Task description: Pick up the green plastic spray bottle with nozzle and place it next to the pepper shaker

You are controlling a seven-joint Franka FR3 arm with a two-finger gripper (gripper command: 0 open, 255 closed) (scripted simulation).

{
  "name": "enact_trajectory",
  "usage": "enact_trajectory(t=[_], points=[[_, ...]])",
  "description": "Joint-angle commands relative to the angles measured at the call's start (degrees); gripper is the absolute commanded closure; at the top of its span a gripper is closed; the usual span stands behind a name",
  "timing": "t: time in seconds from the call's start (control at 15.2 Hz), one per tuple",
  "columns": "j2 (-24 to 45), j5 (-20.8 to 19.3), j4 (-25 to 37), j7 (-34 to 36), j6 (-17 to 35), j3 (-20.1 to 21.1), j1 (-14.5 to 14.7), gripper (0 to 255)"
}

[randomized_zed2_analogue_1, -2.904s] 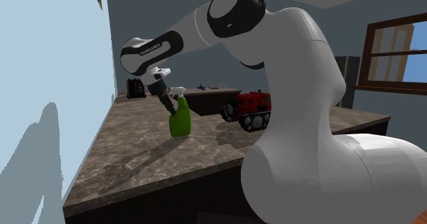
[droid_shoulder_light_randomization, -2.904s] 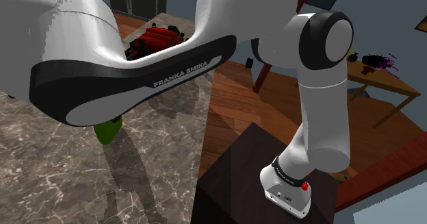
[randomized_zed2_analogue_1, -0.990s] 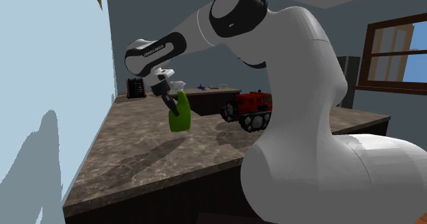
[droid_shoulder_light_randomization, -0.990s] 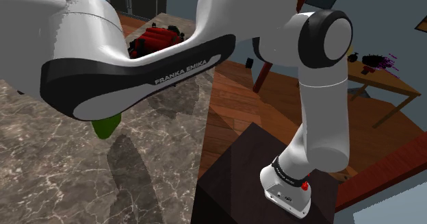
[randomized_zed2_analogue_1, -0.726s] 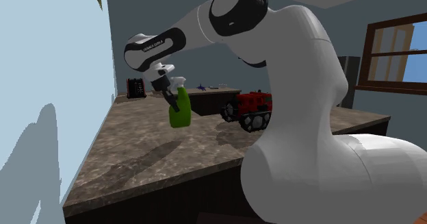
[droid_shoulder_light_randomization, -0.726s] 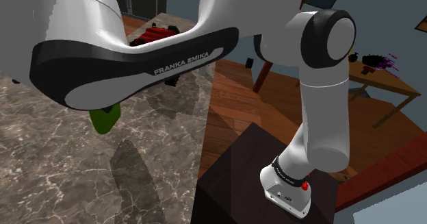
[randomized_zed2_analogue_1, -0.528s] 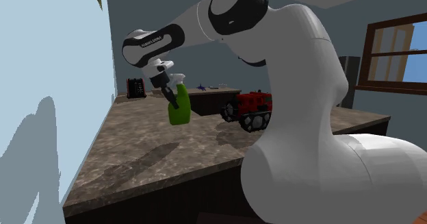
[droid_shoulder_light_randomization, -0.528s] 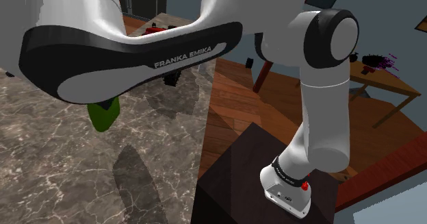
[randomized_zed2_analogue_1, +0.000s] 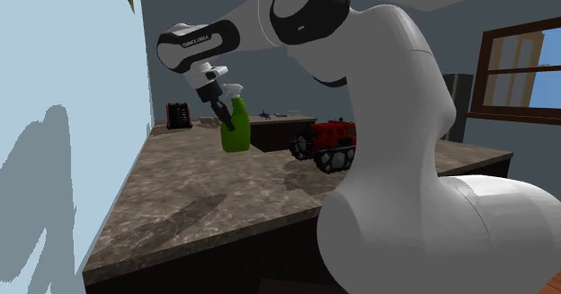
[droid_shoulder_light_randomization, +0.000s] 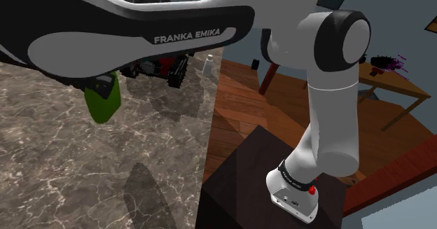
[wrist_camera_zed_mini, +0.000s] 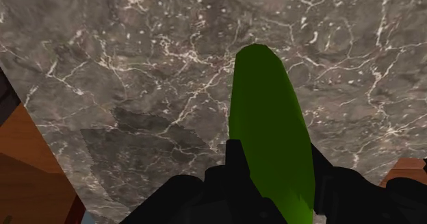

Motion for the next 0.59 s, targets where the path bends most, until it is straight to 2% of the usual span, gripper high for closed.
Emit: enact_trajectory(t=[0.0, 0.53], points=[[-0.2, 0.1, 1.3, -0.7, -1.2, 0.0, 0.4, 255], [0.8, -1.1, 9.7, -4.0, -7.1, -0.7, 3.9, 255]])
